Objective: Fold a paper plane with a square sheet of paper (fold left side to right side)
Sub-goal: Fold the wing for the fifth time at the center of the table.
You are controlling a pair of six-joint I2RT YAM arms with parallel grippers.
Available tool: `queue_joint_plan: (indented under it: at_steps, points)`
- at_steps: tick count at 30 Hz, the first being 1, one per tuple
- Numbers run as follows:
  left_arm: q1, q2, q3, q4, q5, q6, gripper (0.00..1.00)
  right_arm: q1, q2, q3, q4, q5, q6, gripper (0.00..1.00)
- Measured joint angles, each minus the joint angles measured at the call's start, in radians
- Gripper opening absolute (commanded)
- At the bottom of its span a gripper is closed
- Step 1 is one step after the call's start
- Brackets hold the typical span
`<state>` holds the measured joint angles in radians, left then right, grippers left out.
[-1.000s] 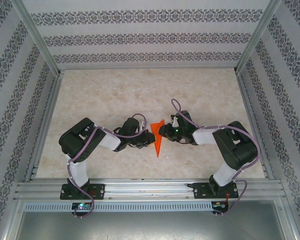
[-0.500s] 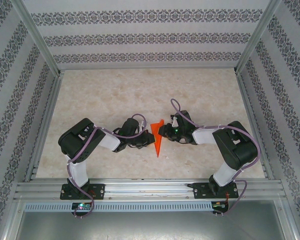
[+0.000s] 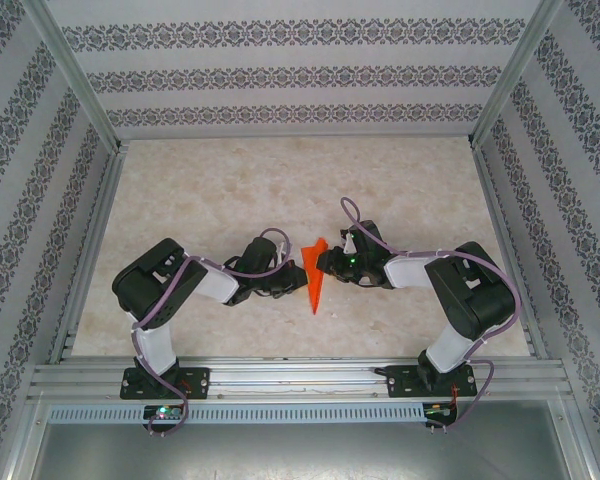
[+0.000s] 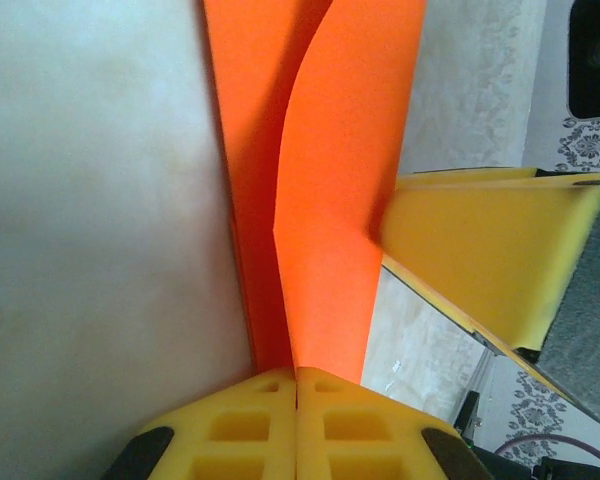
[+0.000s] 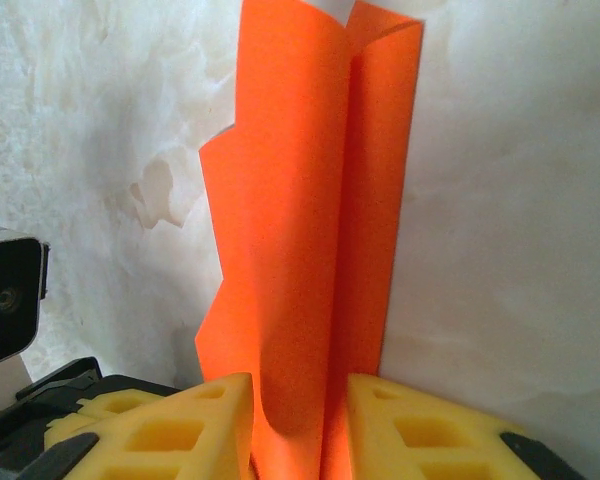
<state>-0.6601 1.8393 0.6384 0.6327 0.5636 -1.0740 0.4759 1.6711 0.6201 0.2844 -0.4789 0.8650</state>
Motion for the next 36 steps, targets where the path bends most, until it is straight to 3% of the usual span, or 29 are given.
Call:
queue_joint_plan:
  at_steps: [15, 36]
  points:
    - [-0.008, 0.0, 0.002, -0.006, -0.019, 0.002, 0.07, 0.0, 0.0, 0.004, -0.006, 0.0, 0.0, 0.32]
    - [-0.027, -0.011, 0.056, -0.14, -0.063, 0.024, 0.06, 0.006, -0.01, 0.004, -0.012, 0.019, 0.0, 0.33]
